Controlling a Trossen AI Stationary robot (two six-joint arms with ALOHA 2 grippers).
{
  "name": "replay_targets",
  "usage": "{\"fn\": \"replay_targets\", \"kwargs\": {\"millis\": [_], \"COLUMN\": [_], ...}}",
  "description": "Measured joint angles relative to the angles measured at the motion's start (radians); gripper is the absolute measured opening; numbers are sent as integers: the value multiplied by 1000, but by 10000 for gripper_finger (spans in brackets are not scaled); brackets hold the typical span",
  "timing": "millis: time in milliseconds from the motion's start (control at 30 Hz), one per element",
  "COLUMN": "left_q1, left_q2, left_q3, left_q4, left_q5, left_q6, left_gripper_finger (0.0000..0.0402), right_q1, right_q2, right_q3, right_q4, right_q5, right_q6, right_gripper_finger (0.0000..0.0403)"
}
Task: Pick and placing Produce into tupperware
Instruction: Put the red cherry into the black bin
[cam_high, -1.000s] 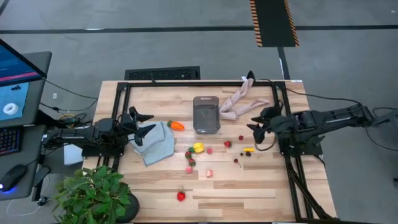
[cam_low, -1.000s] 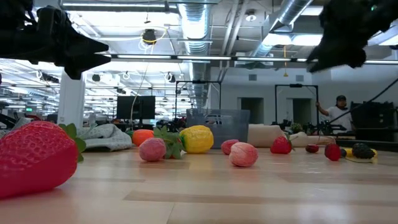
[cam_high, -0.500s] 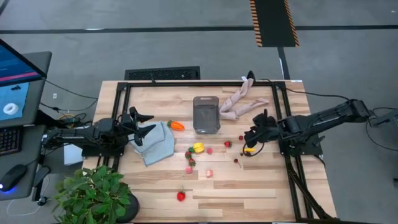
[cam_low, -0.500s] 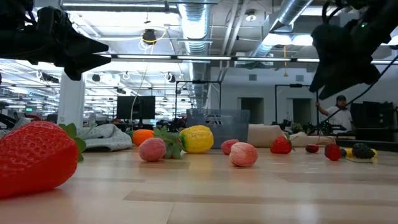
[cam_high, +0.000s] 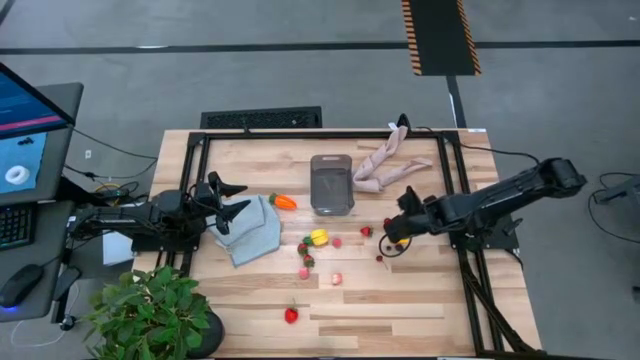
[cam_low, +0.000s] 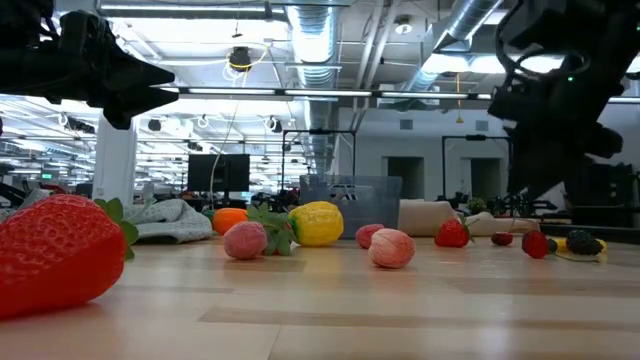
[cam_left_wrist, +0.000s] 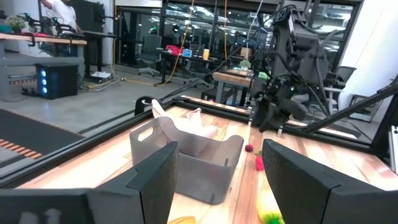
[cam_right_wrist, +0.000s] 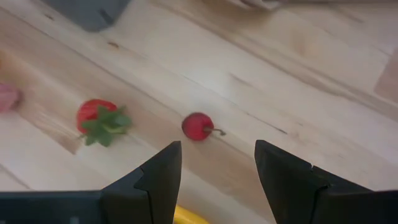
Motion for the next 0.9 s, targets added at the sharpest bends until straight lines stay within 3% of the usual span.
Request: {"fn": "replay_targets", "kwargs": {"millis": [533,900], "left_q1": [0,0], "left_q2": [0,0], "left_q3": [0,0], "left_q4": [0,0], "left_q5": [-15,-26], "left_q6": [-9,-9], "left_gripper_finger": [222,222], "right_q1": [-5,-34], "right_q2": [130,129], "right_q3": [-1,-1], "right_q4": [72,106], "right_q5": [0,22], "right_q6": [-9,-53], "right_gripper_finger": [224,160]}}
